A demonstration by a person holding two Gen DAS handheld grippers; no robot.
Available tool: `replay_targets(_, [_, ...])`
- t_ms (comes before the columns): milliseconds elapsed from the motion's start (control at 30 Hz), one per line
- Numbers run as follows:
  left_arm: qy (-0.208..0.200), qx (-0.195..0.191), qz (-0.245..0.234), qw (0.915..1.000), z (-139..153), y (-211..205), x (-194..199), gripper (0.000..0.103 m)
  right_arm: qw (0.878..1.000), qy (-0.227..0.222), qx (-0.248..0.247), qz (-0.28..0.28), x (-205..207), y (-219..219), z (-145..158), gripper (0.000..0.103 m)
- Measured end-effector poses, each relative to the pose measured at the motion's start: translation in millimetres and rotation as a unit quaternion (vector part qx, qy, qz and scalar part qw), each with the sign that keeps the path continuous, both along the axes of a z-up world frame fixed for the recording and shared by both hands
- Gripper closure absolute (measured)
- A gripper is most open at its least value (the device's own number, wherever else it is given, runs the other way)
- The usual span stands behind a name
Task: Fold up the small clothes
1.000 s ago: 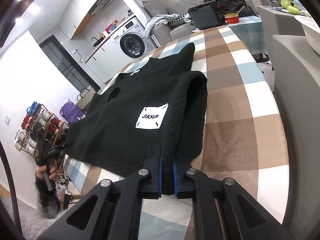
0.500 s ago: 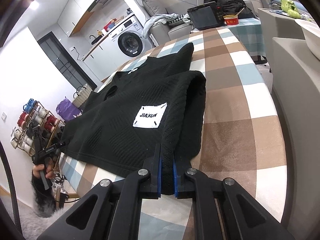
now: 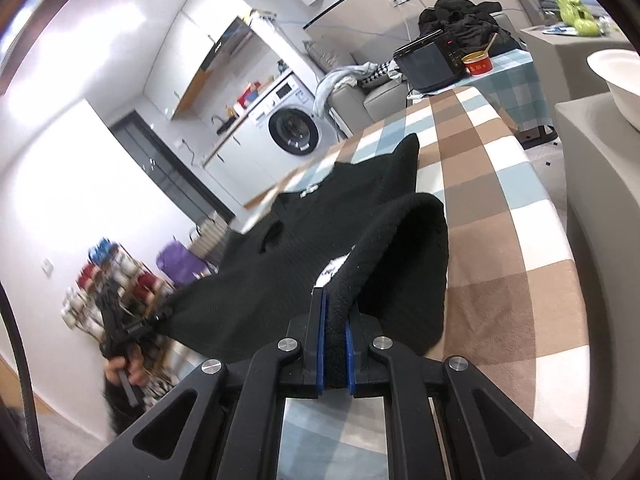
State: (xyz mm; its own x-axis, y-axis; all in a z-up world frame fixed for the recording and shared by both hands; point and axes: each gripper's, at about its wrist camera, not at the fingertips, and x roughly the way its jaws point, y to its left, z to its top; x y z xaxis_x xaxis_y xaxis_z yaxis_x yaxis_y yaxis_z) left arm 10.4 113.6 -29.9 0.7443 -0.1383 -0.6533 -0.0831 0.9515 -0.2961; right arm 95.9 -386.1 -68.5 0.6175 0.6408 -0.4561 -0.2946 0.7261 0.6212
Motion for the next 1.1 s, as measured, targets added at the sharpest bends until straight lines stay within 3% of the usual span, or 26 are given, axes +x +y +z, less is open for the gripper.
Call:
replay_targets(333, [-0.039, -0.020, 0.020, 0.9988, 17, 8, 32, 0.097, 0.998, -0.045, 0.030, -0.035, 19, 7, 28, 0.095])
replay_targets(567, [-0.057, -0.023, 0.034, 0.9975, 29, 23, 80, 0.097, 0.995, -0.052, 0.034, -0.078, 70, 5, 46, 0.095])
replay_targets(933, [-0.040, -0.031, 0.051, 0.9974, 25, 38, 190, 0.097, 0.991, -0.035, 0.010, -0.126, 167, 12, 50, 0.095])
replay_targets(1100, [0.002, -0.015, 0.063, 0.9979, -4, 41, 230, 0.096, 0.989, -0.008, -0.031, -0.145, 194, 18, 33, 0.095])
